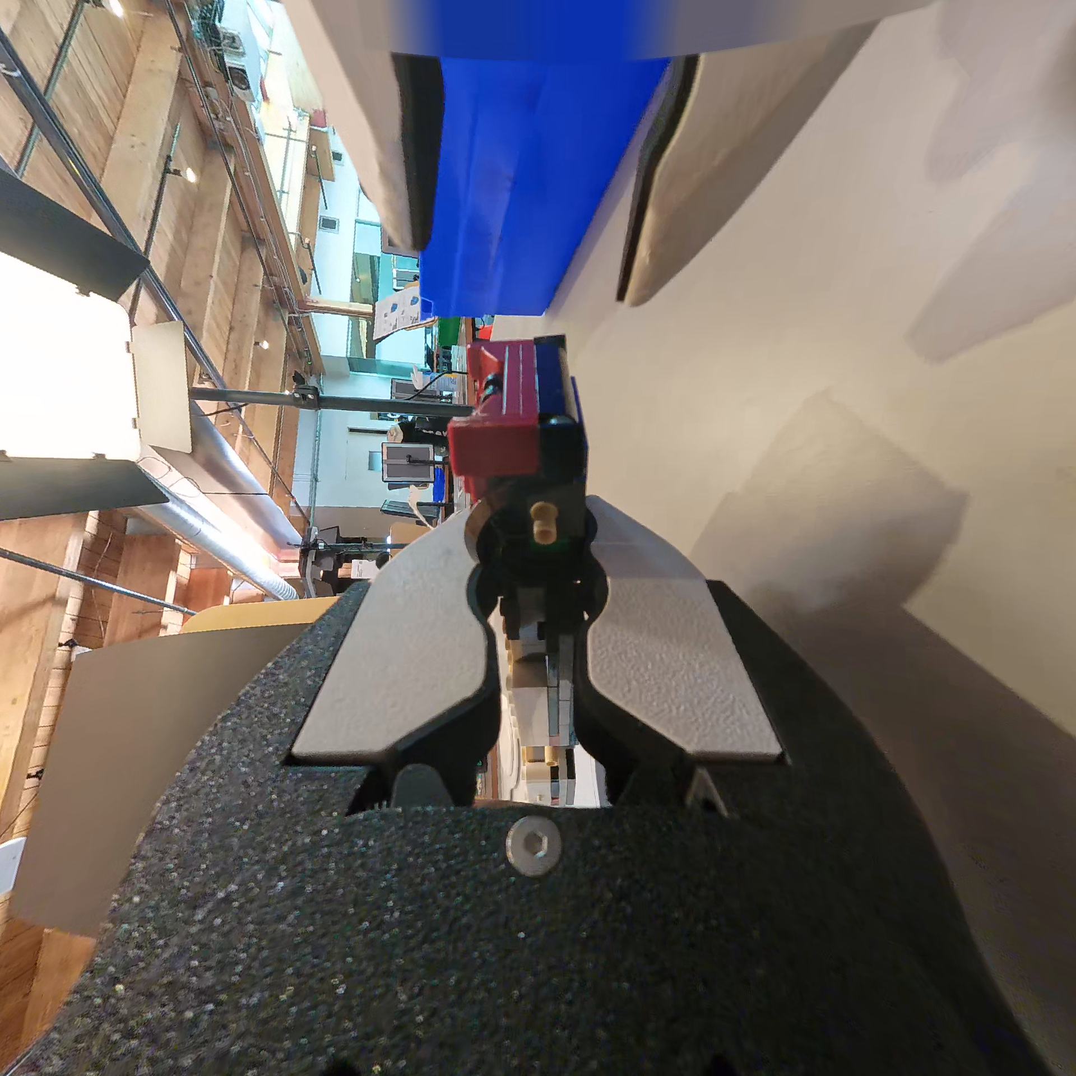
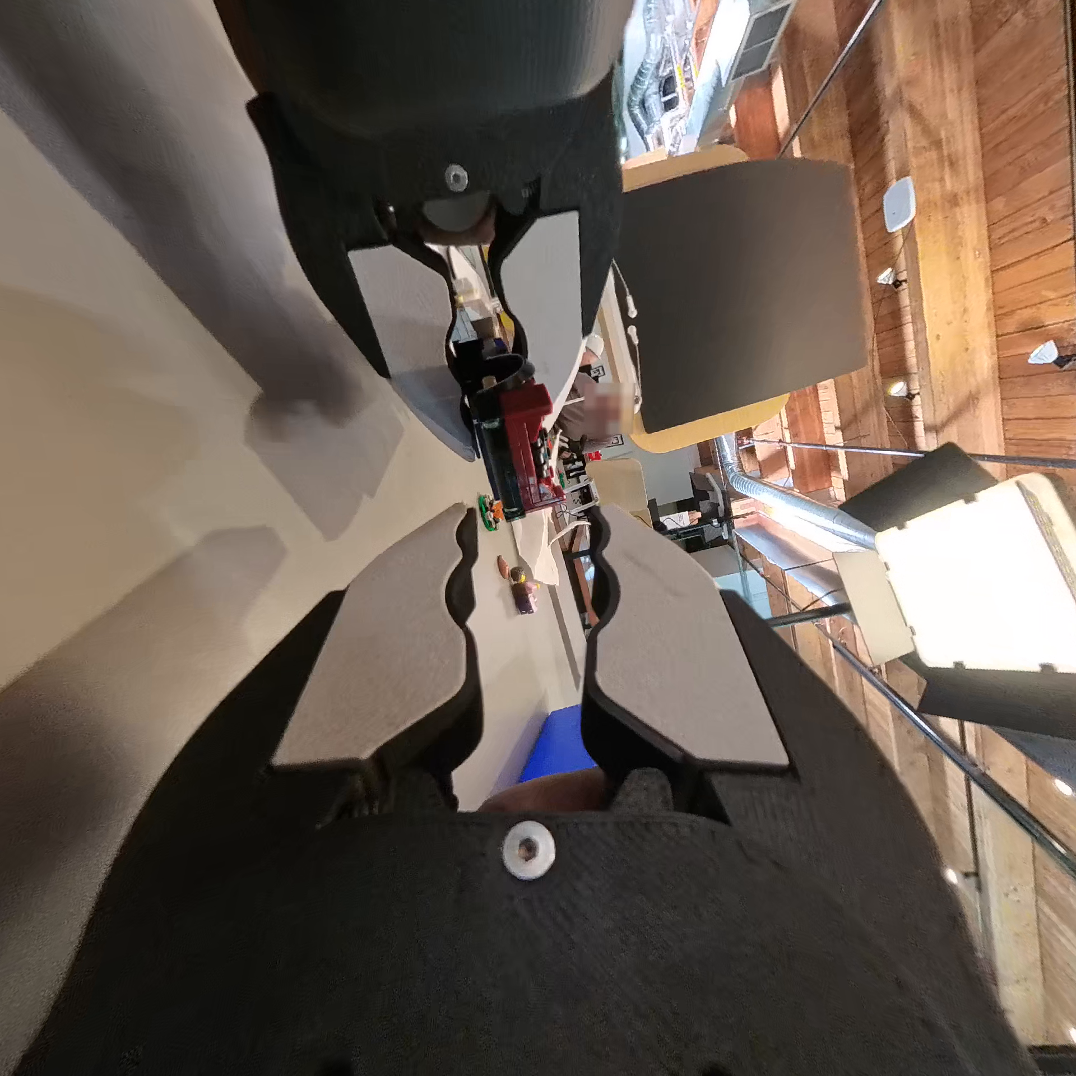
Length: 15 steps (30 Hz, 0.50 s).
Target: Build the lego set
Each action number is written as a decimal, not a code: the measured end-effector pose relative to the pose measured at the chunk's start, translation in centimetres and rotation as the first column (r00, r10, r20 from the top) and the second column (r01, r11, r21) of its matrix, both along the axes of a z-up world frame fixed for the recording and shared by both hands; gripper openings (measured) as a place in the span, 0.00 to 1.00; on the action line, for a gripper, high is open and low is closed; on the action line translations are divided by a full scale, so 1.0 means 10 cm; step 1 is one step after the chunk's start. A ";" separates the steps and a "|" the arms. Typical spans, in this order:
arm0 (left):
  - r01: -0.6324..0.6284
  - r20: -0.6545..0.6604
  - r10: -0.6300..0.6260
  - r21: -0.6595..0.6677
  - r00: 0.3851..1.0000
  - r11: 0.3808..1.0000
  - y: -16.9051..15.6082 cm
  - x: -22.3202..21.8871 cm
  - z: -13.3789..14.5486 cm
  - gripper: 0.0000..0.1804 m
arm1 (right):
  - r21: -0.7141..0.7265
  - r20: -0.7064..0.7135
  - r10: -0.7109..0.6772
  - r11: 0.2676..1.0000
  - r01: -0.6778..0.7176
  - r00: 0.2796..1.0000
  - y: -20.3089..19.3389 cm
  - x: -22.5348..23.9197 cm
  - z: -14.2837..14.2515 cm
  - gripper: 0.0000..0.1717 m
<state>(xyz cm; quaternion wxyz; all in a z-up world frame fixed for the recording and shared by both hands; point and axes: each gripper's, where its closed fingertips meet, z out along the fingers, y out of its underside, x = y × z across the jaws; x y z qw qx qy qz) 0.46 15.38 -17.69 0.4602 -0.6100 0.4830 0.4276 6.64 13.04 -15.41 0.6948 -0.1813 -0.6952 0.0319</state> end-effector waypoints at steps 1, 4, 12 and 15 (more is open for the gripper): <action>0.003 0.001 -0.003 0.001 1.000 1.000 0.00 0.00 -0.01 0.13 | 0.015 0.008 0.005 1.000 -0.005 1.000 0.00 -0.02 -0.01 0.22; 0.015 0.009 -0.015 0.000 1.000 1.000 0.00 0.01 -0.05 0.14 | 0.052 0.027 0.029 0.998 -0.030 0.999 -0.02 -0.08 -0.04 0.24; 0.047 0.007 -0.047 -0.004 0.999 0.999 -0.04 0.11 -0.13 0.14 | 0.123 0.089 0.045 0.991 -0.056 0.995 -0.10 -0.27 -0.13 0.23; 0.047 0.028 -0.047 0.018 0.998 0.999 -0.07 0.10 -0.08 0.15 | 0.138 0.095 0.049 0.988 -0.062 0.994 -0.11 -0.29 -0.13 0.16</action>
